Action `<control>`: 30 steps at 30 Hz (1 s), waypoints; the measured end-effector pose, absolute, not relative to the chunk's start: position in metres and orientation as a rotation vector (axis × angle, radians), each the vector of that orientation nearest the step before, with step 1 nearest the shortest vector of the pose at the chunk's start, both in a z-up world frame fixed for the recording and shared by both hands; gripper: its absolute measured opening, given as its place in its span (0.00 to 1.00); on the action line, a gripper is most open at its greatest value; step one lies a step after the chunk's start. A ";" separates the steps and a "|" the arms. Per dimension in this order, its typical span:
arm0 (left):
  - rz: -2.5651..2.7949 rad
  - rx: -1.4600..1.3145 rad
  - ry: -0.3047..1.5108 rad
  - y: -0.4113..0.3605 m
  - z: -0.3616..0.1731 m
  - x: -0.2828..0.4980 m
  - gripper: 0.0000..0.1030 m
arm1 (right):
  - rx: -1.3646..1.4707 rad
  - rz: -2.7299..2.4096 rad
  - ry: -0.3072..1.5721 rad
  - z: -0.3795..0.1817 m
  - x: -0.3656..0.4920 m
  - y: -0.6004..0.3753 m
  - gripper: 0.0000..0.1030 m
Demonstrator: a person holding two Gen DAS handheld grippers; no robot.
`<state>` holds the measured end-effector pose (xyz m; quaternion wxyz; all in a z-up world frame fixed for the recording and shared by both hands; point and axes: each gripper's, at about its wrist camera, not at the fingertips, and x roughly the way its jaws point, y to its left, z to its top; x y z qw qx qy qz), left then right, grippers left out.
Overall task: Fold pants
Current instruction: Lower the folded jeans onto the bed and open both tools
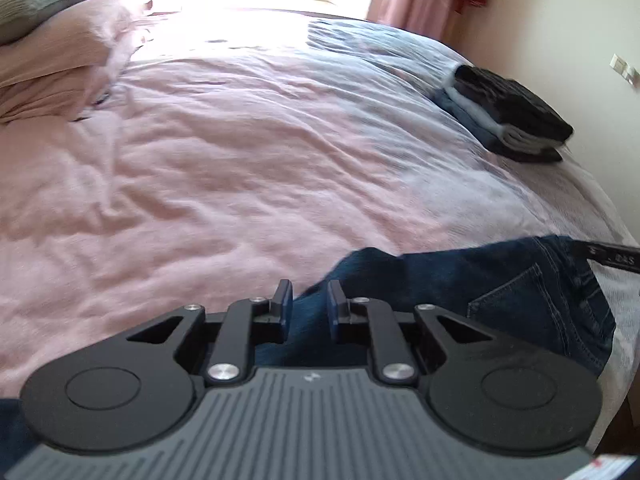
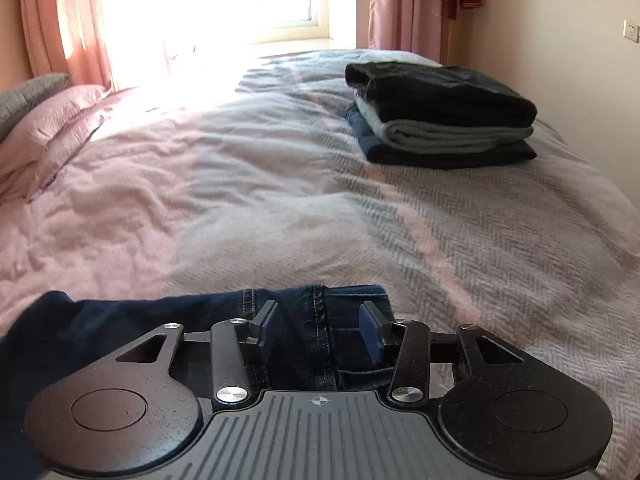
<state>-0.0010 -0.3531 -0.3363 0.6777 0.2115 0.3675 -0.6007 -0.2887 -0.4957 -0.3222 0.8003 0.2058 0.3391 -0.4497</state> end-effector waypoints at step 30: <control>-1.351 0.575 0.747 -0.188 -0.390 0.031 0.13 | 0.255 -0.954 0.728 -0.382 -0.301 -0.313 0.40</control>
